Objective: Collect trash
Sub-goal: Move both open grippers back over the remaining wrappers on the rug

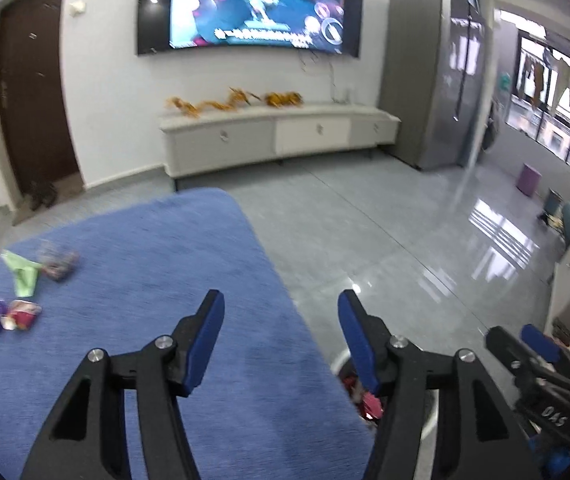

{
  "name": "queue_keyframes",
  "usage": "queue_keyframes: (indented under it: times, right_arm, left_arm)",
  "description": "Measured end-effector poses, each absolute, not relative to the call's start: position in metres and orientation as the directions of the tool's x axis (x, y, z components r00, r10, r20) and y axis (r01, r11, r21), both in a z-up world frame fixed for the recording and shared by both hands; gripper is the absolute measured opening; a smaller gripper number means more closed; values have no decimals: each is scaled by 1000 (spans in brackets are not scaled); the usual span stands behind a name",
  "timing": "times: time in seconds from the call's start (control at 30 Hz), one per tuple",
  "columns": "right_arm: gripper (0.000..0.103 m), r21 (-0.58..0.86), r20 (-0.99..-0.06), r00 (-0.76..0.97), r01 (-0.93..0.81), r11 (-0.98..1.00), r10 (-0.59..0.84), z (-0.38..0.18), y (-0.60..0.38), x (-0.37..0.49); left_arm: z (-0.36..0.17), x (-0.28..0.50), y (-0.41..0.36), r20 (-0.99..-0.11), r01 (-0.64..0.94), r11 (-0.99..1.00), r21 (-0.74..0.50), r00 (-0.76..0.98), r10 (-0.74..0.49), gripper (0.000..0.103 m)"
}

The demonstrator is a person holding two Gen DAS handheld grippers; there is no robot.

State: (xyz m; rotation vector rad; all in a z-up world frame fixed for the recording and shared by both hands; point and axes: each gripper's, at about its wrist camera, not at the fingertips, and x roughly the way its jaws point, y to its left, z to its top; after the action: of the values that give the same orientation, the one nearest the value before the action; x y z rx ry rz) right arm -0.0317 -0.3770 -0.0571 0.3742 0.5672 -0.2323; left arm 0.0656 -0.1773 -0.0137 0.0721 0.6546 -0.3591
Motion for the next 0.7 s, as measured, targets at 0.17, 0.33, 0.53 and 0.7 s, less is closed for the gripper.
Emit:
queue_keyframes:
  times: [0.17, 0.33, 0.53, 0.7]
  right_arm:
    - [99, 261, -532, 838, 298, 918, -121, -39, -357, -36]
    - [100, 226, -525, 840, 294, 929, -139, -27, -338, -37]
    - [101, 193, -499, 857, 256, 947, -130, -12, -310, -42]
    - [103, 158, -451, 883, 223, 962, -131, 6, -286, -49]
  left_arm:
    - [6, 53, -145, -541, 295, 955, -40, 797, -269, 57]
    - [22, 41, -118, -500, 273, 961, -41, 827, -256, 58]
    - [34, 28, -85, -469, 237, 970, -48, 852, -232, 58]
    - [43, 17, -56, -434, 194, 980, -51, 879, -196, 58]
